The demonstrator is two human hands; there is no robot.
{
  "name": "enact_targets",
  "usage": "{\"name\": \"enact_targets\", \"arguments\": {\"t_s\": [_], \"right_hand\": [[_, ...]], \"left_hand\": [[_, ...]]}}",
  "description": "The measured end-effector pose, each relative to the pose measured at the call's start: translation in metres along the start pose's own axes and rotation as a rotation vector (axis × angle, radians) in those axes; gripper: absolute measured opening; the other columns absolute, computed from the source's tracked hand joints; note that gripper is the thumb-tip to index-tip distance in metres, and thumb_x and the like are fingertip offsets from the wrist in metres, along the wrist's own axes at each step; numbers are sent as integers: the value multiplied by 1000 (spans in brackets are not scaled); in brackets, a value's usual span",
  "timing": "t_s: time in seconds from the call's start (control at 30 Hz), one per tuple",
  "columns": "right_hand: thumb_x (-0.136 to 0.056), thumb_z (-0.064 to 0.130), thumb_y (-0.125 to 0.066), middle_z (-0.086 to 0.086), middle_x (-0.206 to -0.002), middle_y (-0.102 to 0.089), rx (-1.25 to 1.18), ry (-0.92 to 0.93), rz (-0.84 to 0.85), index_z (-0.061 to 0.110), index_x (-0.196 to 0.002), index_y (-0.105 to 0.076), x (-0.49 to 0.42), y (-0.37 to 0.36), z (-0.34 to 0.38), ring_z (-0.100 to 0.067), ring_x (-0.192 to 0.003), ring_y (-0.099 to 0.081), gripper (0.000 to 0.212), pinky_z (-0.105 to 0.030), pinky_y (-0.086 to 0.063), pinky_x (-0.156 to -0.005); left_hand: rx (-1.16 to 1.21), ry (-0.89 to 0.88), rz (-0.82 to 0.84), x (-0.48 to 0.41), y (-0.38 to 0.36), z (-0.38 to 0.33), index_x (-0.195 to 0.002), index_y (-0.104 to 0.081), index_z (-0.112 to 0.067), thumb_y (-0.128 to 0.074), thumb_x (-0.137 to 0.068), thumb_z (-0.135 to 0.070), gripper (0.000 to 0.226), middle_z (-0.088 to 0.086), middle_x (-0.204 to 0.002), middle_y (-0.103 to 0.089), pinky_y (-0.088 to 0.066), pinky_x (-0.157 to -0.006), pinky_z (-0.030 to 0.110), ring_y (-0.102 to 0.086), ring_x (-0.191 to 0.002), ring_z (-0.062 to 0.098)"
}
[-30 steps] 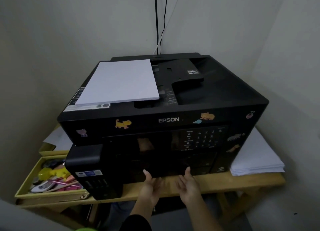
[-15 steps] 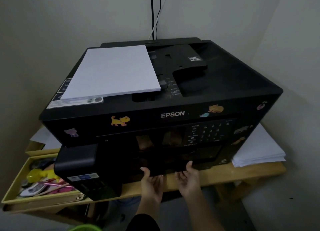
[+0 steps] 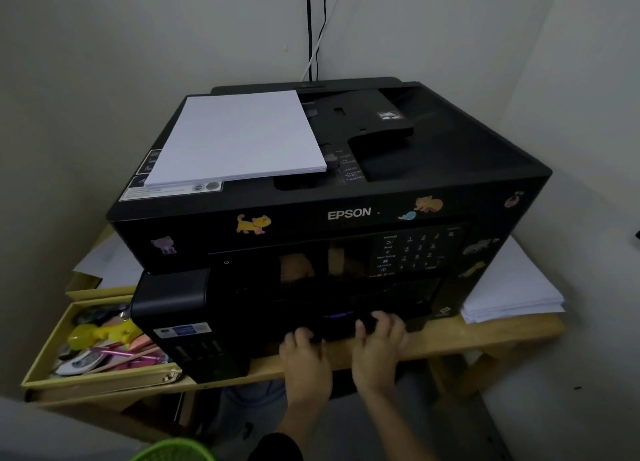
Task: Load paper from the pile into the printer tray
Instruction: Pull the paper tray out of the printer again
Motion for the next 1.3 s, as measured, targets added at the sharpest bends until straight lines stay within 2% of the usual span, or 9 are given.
{"name": "enact_targets", "arguments": {"t_s": [0.03,0.1,0.17,0.2,0.33,0.47,0.93,1.07,1.3], "right_hand": [[-91,31,-54,-14,-126,-54,68,137,48,7,-114,-62,1,-7,9,-33,-120,-49,35,-44,-47,-98],[-94,53,-20,-10,-131,-56,177,264,193,8,-122,-60,3,-24,14,-30,-128,-47,67,-44,-42,-106],[-80,66,17,-4,-148,-42,290,290,338,14,-139,-45,4,-38,8,-24,-143,-29,100,-44,-21,-119],[-77,67,20,-2,-153,-33,346,289,396,17,-145,-36,6,-43,5,-20,-147,-20,102,-46,-9,-120],[-93,46,-33,0,-153,-28,408,314,452,19,-144,-34,4,-37,13,-18,-147,-15,57,-50,5,-118],[-84,31,-57,1,-143,-37,388,310,495,20,-133,-41,-2,-31,20,-19,-142,-22,53,-49,0,-121],[-79,14,-56,-3,-136,-45,342,258,652,14,-130,-42,-8,-30,24,-21,-136,-32,53,-51,-7,-120],[-77,13,-57,-5,-136,-46,347,261,676,11,-123,-47,3,-25,20,-21,-140,-27,47,-58,-4,-117],[-73,17,-60,-4,-125,-50,383,286,628,13,-120,-44,23,-12,11,-23,-126,-41,50,-56,-4,-118]], "left_hand": [[-159,-160,11,-1,-2,-14,-129,-46,-11,-50,-94,-20,37,9,-134,-47,-34,-104,30,-43,-123,25],[-393,-269,105,-3,-14,-19,-144,-32,-14,-46,-93,-26,54,7,-147,-35,-23,-115,35,-31,-137,26],[-576,-301,224,-1,-26,-13,-152,-13,-12,-39,-95,-34,66,6,-158,-17,-8,-120,39,-16,-145,25],[-635,-321,268,0,-30,-11,-153,-5,-11,-37,-95,-36,70,5,-160,-9,-1,-121,40,-10,-147,25],[-699,-364,325,-1,-32,-7,-153,-1,-11,-39,-92,-27,74,2,-160,-6,2,-122,41,-6,-148,24],[-625,-334,325,-8,-22,-14,-152,-12,-15,-45,-91,-24,70,1,-155,-21,-10,-121,38,-15,-144,23],[-510,-220,514,-19,-19,-16,-139,-39,-18,-53,-85,-17,56,0,-137,-38,-18,-118,49,-37,-132,22],[-411,-185,546,-17,-23,-6,-121,-53,-16,-60,-81,-17,41,2,-118,-43,-39,-105,40,-48,-117,23],[-656,-236,427,14,-29,-1,-143,-25,-17,-63,-80,-32,75,4,-141,-25,-22,-113,52,-33,-132,25]]}}
Point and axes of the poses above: each hand's wrist, its own x-axis away from the middle knuckle, its own y-axis out of the back of the hand, z = x × y, the point moved 10 cm from there along -x, towards the middle knuckle
